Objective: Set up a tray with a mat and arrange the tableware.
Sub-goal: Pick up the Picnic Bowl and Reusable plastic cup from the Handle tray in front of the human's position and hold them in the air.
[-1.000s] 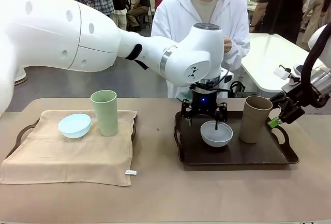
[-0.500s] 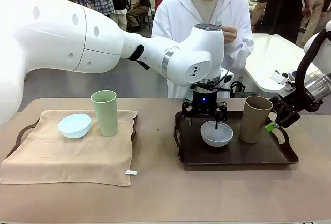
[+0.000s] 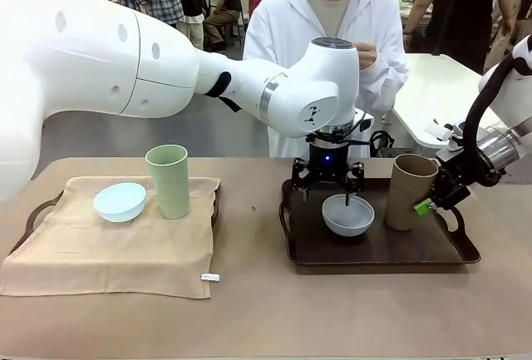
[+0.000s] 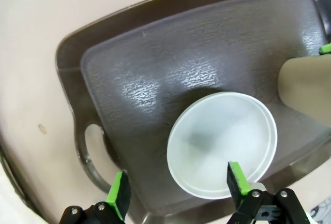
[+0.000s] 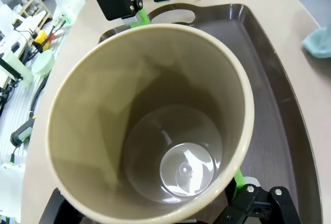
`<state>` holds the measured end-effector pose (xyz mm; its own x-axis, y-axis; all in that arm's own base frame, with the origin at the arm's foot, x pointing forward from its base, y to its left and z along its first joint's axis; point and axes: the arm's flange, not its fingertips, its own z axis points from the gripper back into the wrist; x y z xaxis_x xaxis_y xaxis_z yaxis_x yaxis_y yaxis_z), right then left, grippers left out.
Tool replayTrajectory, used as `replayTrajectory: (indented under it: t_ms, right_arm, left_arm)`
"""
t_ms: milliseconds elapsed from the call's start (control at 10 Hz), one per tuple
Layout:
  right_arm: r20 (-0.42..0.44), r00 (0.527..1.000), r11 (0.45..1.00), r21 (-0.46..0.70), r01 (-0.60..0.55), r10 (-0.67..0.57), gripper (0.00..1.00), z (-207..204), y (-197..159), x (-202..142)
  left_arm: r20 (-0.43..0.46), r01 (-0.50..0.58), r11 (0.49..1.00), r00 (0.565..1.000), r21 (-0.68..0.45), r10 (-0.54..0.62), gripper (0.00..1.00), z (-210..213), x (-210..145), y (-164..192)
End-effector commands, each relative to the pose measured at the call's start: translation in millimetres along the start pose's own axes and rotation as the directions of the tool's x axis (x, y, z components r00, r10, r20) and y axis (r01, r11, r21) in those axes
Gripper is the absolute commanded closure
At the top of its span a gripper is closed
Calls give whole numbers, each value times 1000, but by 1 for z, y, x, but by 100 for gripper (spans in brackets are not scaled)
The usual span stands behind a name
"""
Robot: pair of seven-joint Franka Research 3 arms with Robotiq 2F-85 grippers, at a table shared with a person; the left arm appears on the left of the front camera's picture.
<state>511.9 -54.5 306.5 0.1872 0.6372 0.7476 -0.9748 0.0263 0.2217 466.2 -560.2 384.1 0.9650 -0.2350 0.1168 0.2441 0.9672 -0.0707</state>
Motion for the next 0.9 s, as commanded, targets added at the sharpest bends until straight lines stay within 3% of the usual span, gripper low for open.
replayTrajectory:
  t_ms: [0,800]
  right_arm:
    - [42,999,1000,1,-25,25,0,-4,-6,0]
    - [67,997,999,23,-48,46,0,-23,-11,-4]
  left_arm:
    - [3,-44,999,999,4,44,3,0,5,-3]
    - [-31,-109,993,993,41,110,3,-24,23,0]
